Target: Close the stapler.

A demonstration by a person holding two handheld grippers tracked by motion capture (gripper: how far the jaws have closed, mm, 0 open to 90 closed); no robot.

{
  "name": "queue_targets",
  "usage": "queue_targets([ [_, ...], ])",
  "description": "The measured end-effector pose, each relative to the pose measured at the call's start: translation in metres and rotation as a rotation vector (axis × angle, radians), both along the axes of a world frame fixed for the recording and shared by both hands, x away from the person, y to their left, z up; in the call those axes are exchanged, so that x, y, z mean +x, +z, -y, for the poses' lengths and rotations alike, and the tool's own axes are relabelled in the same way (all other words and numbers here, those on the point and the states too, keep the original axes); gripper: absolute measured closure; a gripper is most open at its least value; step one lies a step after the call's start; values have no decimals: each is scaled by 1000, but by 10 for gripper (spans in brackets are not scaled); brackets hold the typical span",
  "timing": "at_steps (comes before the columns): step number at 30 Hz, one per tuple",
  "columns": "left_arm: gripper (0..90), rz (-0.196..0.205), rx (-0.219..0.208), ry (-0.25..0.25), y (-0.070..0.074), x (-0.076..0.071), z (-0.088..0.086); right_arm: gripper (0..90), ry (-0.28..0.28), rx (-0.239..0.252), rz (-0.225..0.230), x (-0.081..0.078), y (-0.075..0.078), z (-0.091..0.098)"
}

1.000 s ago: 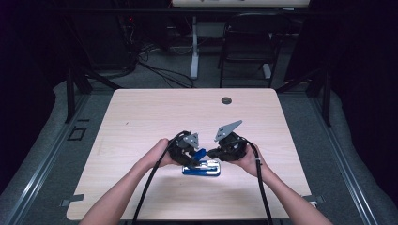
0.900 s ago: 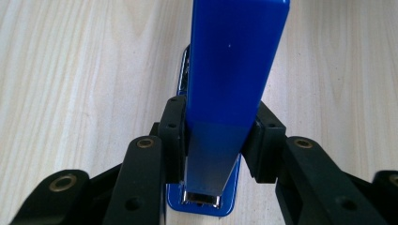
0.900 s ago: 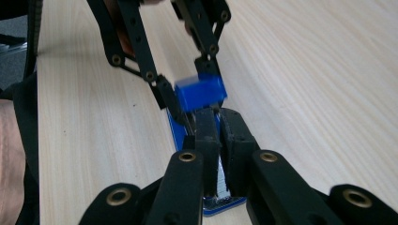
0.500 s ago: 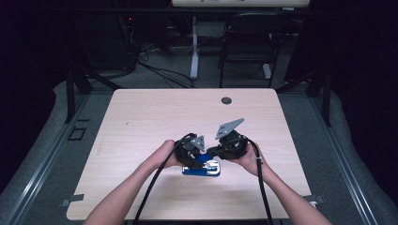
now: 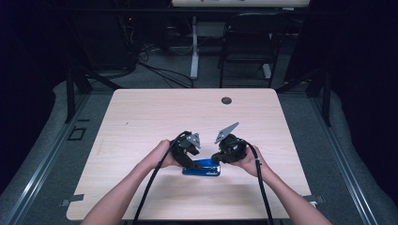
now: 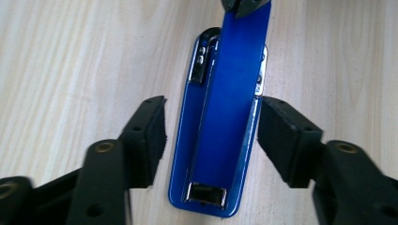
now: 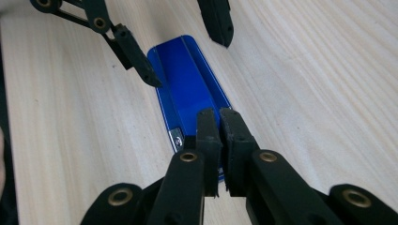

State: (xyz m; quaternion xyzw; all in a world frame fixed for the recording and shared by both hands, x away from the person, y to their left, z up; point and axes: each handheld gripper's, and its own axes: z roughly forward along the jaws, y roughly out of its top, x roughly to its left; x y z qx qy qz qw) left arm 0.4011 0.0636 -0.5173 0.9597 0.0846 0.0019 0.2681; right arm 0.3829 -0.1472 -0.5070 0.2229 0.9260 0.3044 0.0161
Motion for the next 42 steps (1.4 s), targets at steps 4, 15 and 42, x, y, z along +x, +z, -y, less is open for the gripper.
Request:
queue_targets([
  [4, 285, 8, -10, 41, 2, 0, -12, 878, -5, -3, -6, 0, 0, 1],
  [15, 157, 11, -18, 117, 2, 2, -38, 900, 8, -45, -1, -2, -5, -2],
  [42, 130, 20, -51, 182, 6, 3, -55, 744, -80, -4, 14, 1, 2, 10],
])
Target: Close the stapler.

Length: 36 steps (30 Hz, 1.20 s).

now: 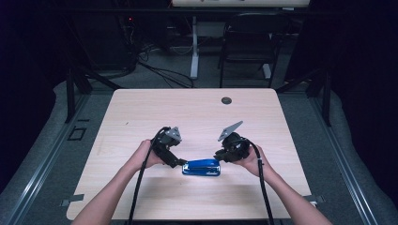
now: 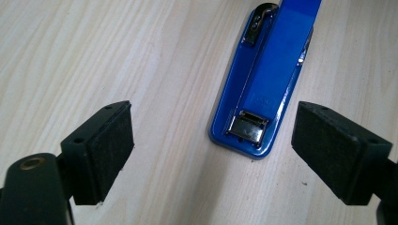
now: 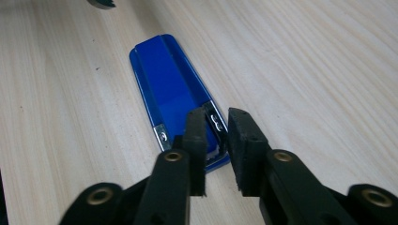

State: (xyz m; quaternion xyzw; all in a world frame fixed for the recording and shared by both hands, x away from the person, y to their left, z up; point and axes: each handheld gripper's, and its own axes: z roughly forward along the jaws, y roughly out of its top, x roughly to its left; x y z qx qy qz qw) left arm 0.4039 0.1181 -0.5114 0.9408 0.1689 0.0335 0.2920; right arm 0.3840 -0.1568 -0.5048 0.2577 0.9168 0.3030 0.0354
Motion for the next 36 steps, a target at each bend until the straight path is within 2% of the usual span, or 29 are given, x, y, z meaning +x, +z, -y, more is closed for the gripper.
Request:
queue_targets([
  [4, 121, 6, -4, 27, 1, -2, -8, 605, -28, -23, 22, 2, 2, 5],
  [5, 118, 6, -7, 34, 1, -1, -10, 581, -40, -42, 40, 2, 4, 6],
  [7, 112, 7, -6, 44, 1, -1, -14, 514, -56, -34, 45, 2, 6, 9],
  [10, 98, 7, -5, 63, 0, -1, -19, 405, -79, -54, 63, 2, 9, 16],
  [16, 73, 11, -10, 107, 0, 1, -29, 257, -138, -50, 74, 2, 14, 33],
  [17, 66, 15, -9, 115, 0, 1, -31, 239, -149, -38, 74, 2, 14, 36],
  [24, 27, 16, -9, 178, -3, 2, -45, 149, -231, -47, 90, 3, 18, 62],
  [28, 4, 13, -6, 208, -2, 2, -54, 126, -270, -39, 66, 4, 18, 77],
  [34, 3, 10, -22, 262, -5, 4, -70, 55, -344, -29, 38, 5, 13, 101],
  [35, 3, 23, -12, 278, -6, 3, -73, 52, -355, -42, 39, 4, 13, 104],
  [36, 3, 9, -24, 274, -8, 5, -77, 46, -356, -47, 34, 4, 12, 107],
])
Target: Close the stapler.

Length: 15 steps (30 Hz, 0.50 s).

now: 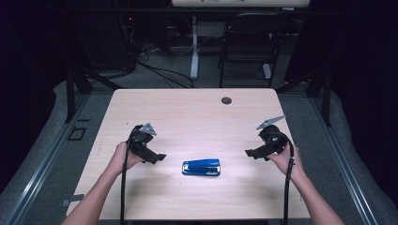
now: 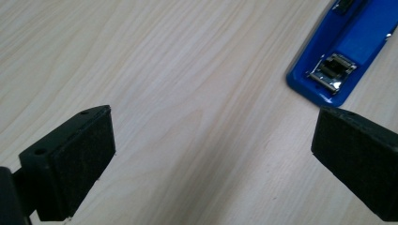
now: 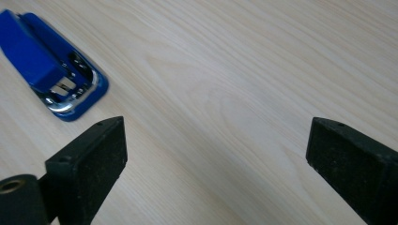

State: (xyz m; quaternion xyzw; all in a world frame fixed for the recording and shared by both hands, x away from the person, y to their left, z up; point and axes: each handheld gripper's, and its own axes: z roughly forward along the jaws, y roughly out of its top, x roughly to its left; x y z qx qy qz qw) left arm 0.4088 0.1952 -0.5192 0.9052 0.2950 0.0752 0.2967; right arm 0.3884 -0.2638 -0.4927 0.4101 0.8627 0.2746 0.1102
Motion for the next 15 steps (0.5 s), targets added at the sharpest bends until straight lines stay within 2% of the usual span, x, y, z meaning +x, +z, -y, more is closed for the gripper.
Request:
queue_targets([
  [8, 1, -23, 16, 62, -13, 8, -16, 35, -55, -25, -10, 1, -9, 19],
  [12, 1, -31, 16, 97, -19, 12, -21, 22, -75, -48, -36, 4, -16, 25],
  [15, 1, -40, 32, 122, -25, 14, -25, 12, -84, -62, -64, 8, -24, 29],
])
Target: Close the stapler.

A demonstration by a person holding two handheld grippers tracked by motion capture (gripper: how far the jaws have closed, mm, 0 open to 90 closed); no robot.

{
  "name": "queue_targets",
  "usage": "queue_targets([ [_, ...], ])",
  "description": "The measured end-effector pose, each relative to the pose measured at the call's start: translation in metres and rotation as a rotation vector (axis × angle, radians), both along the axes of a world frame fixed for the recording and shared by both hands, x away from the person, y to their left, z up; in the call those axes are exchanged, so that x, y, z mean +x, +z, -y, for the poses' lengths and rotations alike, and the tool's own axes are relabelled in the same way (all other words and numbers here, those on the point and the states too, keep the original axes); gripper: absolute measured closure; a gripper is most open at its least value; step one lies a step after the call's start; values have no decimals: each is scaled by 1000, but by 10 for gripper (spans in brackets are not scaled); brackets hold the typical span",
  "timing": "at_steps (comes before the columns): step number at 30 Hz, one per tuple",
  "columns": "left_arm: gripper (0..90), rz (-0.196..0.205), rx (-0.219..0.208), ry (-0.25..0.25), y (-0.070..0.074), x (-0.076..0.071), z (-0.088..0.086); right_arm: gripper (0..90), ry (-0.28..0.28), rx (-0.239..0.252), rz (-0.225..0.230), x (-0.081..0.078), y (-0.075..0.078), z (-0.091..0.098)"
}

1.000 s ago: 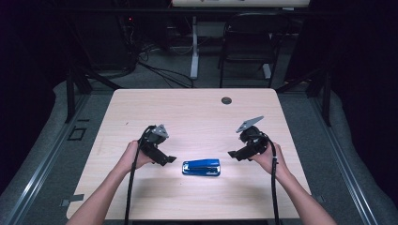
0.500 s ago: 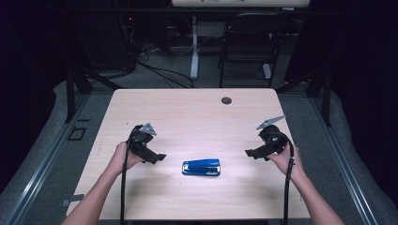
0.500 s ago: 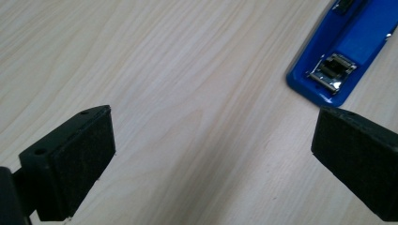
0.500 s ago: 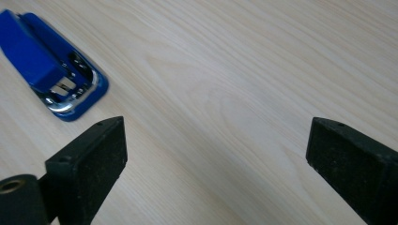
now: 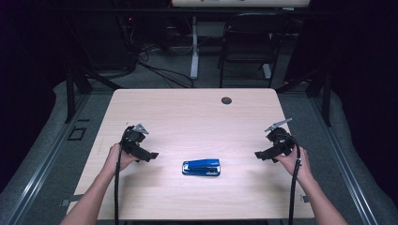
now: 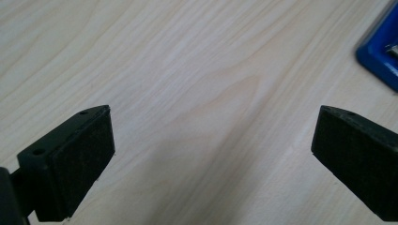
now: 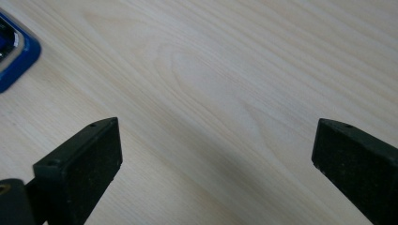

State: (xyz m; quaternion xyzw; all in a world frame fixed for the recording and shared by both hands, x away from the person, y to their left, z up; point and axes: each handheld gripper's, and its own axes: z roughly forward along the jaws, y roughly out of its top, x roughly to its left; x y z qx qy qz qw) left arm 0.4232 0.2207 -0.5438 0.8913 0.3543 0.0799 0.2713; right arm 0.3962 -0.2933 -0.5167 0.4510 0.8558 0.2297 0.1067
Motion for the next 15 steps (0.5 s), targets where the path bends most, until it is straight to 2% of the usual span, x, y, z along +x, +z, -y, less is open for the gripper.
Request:
queue_targets([
  [6, 0, -28, 23, 37, -12, 6, -8, 0, -11, -33, -40, 5, -12, 5],
  [8, 0, -38, 21, 45, -15, 7, -10, 0, -10, -36, -49, 6, -16, 5],
  [11, 0, -45, 23, 58, -18, 9, -12, 0, -3, -67, -75, 8, -22, 5],
  [15, 0, -55, 24, 74, -22, 12, -14, 0, -1, -75, -99, 10, -27, 6],
])
